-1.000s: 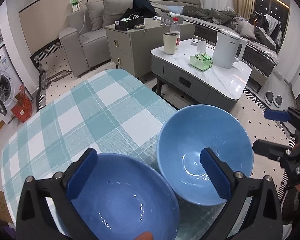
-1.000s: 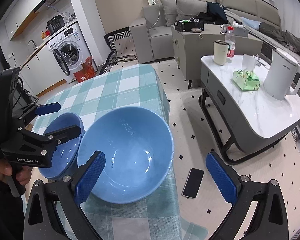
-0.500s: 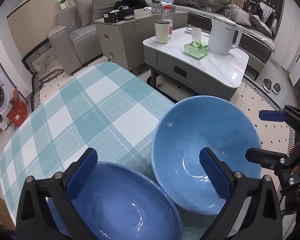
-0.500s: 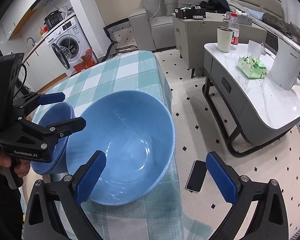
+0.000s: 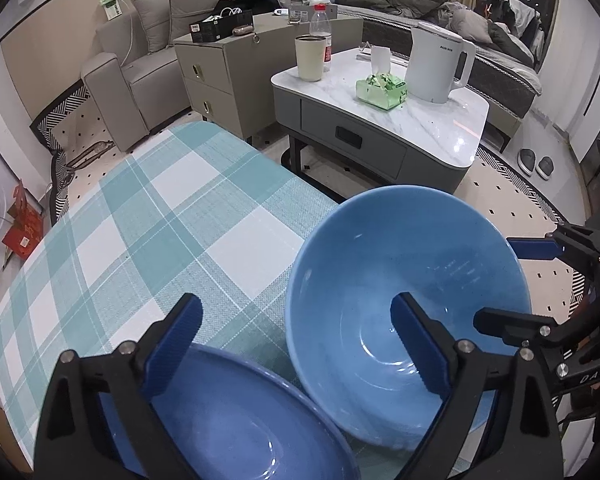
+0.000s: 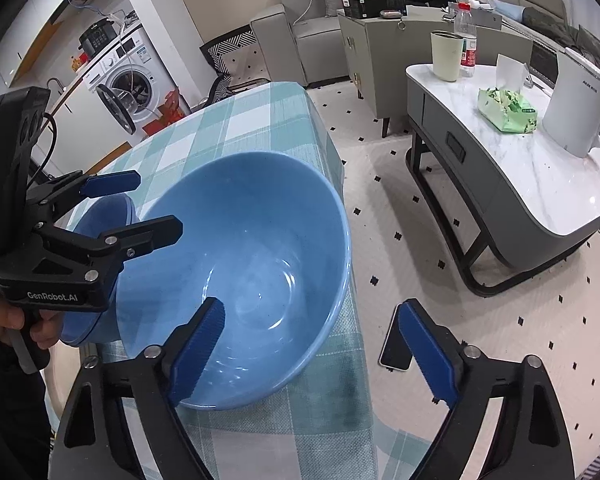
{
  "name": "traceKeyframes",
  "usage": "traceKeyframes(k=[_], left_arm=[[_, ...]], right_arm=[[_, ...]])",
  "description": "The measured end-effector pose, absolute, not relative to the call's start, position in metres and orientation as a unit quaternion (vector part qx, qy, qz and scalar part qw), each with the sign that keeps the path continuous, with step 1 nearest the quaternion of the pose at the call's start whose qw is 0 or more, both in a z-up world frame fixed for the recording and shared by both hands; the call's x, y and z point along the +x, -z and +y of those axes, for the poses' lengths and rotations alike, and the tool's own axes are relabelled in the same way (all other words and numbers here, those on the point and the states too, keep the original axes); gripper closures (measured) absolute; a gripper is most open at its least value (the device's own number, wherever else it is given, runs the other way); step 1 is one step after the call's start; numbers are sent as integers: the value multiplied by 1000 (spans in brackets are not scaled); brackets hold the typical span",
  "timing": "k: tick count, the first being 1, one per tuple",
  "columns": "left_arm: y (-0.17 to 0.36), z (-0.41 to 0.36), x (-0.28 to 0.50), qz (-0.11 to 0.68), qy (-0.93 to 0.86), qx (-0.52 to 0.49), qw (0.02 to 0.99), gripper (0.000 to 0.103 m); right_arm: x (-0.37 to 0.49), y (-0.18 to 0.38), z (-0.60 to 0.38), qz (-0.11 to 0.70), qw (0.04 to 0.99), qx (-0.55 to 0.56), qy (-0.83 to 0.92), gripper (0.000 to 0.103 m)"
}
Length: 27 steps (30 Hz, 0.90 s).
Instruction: Organize plates and bowls
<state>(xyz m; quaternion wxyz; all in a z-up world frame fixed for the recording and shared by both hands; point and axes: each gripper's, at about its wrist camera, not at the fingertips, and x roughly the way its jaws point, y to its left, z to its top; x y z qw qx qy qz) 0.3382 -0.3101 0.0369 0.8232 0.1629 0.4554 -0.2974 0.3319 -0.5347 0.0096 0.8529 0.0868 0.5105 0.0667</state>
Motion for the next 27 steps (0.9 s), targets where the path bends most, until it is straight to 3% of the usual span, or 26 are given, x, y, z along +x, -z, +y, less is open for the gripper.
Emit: traceKeyframes(k=[17,27], left_arm=[[-26,-321,329,471,327,177,800,52],[-26,-323,322,470,328,183,799,59]], right_arm=[[319,-3,-527,518,847,85,-80,29],[317,-3,-522,521,846,78,-80,40]])
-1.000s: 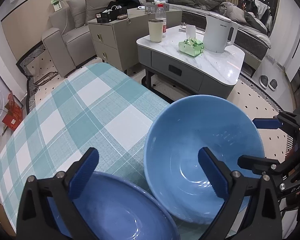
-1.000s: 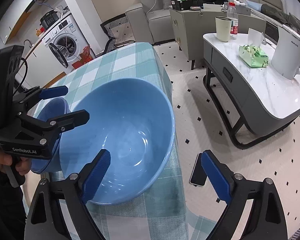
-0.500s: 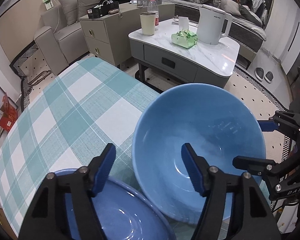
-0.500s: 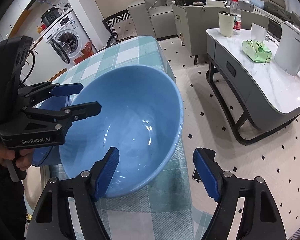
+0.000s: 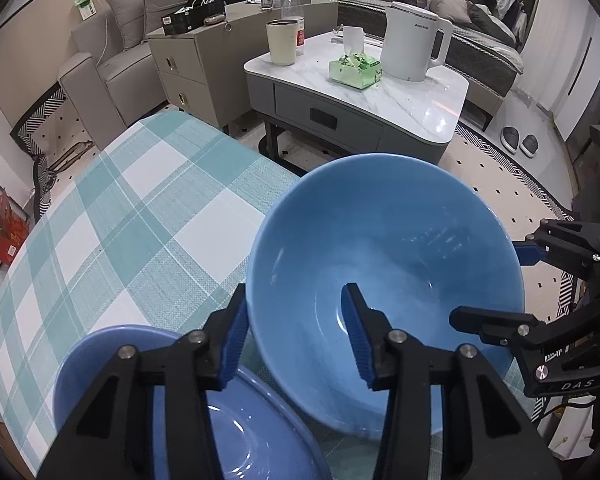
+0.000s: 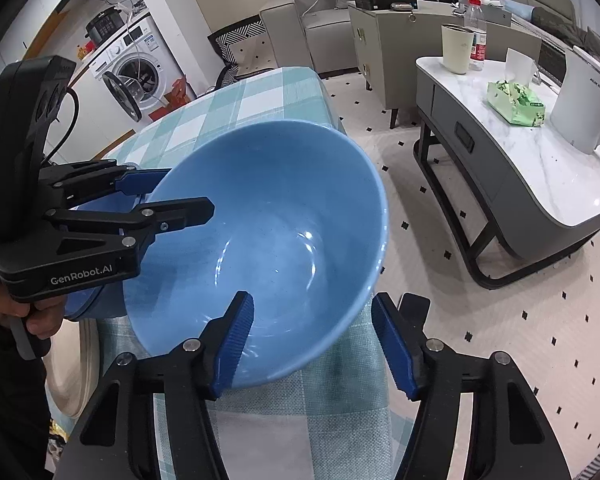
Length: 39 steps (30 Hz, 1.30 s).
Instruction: Organize plates and bowls
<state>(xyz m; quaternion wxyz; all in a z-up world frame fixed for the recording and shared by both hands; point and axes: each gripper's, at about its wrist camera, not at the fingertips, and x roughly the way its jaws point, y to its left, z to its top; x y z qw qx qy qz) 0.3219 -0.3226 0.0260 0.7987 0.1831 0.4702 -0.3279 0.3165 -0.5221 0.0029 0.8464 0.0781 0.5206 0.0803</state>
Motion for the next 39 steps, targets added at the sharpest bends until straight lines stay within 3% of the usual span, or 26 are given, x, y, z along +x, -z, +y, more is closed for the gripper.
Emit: traceKeyframes(k=[14,22,39], left_arm=[[-25,-323,311,467,325,196,799,67],[-25,-324,309,468,316,196,801,72],[-33,-321,308,468,310,176,809,76]], right_arm=[[308,-6,-523,518,849,68,-75,50],[307,-7,-527,519,850,64,-53,62],[314,-12,-534,520,851,67,-40,66]])
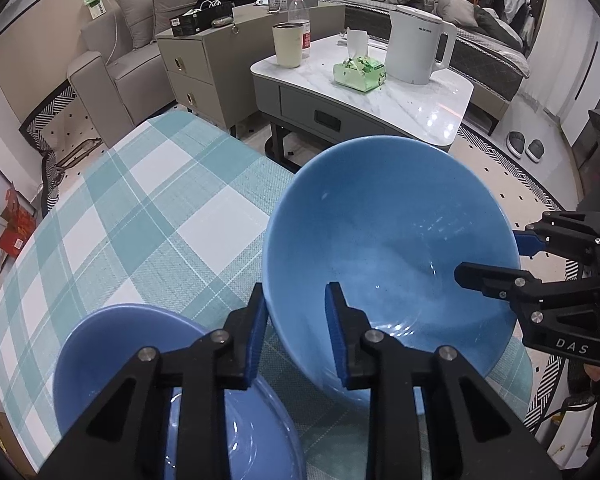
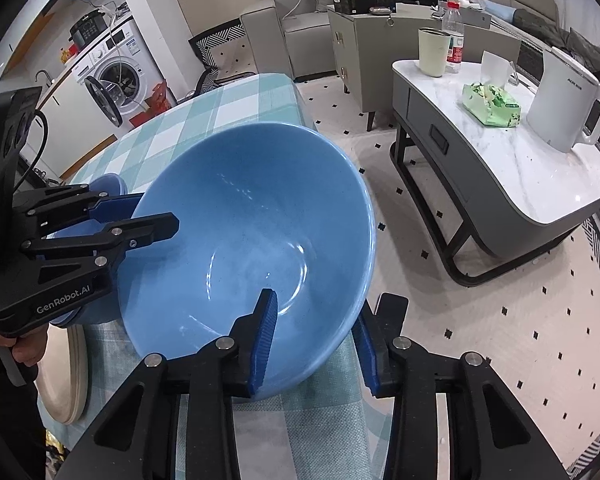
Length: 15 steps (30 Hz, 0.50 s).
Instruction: Organize plates and bowls
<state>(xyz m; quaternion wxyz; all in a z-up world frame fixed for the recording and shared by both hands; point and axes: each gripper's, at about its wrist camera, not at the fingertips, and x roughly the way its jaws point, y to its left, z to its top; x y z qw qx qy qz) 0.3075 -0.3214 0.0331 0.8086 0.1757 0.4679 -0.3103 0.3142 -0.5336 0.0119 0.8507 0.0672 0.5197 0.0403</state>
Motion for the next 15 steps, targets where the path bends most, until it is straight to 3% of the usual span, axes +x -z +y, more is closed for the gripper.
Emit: traceKeyframes(k=[15], left_arm=[[-65,-305,301,441,299,155,832,76]], right_arm=[[312,-47,-524,490,869,49,-43,66]])
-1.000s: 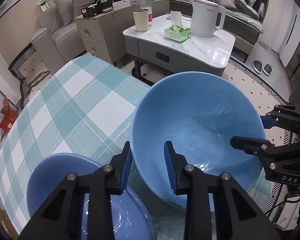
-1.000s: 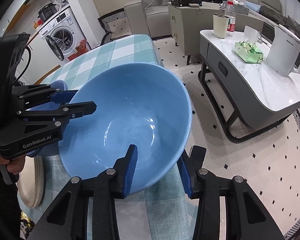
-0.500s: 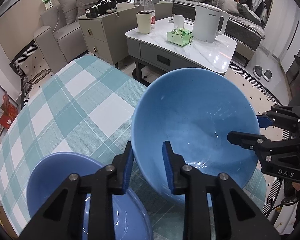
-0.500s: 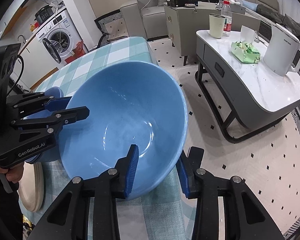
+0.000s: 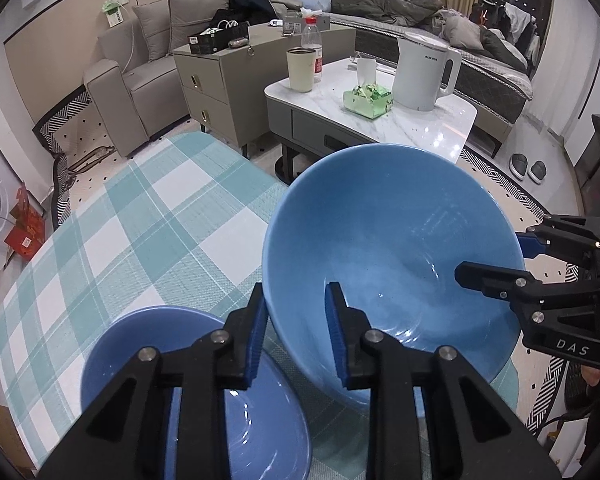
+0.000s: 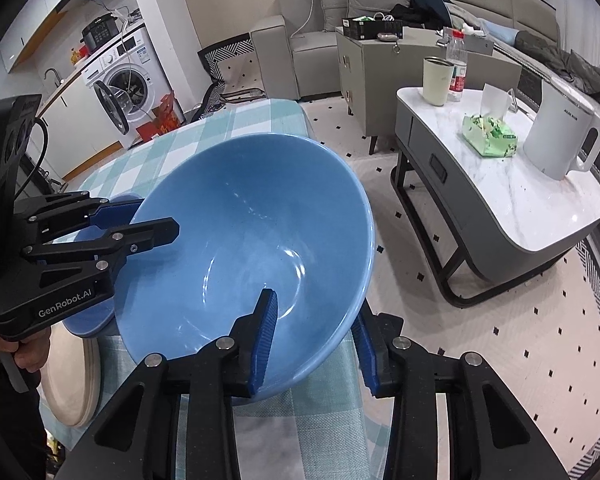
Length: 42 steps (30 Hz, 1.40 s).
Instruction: Organize plates and bowls
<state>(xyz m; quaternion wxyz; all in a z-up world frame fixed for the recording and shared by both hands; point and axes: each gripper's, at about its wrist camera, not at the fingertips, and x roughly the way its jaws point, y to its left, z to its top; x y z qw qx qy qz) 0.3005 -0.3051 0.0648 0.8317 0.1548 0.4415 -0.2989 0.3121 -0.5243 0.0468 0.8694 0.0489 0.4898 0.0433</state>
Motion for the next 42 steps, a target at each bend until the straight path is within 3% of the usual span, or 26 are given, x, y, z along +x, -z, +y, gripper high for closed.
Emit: traceKeyframes(k=[22,42], left_arm=[[-116,-247,289,398,260,111,873,76],[-135,-167,271,380,204,79,899,76]], right_arm=[[312,-110,-475,441,894,14,-73,66],[316,-131,-401,425,895,-9,-137,66]])
